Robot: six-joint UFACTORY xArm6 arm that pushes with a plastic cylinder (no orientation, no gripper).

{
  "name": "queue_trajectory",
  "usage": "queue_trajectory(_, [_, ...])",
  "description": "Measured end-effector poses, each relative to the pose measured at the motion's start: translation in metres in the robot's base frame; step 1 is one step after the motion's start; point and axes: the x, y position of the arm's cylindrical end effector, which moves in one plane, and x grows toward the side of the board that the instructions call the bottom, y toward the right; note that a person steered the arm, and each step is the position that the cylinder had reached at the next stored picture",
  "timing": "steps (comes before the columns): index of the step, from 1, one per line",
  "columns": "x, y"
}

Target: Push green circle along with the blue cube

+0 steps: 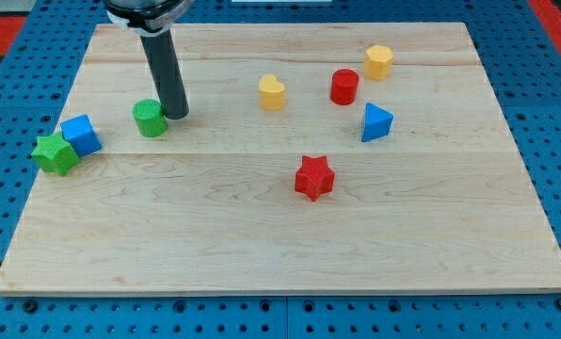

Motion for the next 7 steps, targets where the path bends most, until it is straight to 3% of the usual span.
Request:
queue_trajectory(5, [0.011,-0.011])
queue_trajectory(7, [0.011,-0.041])
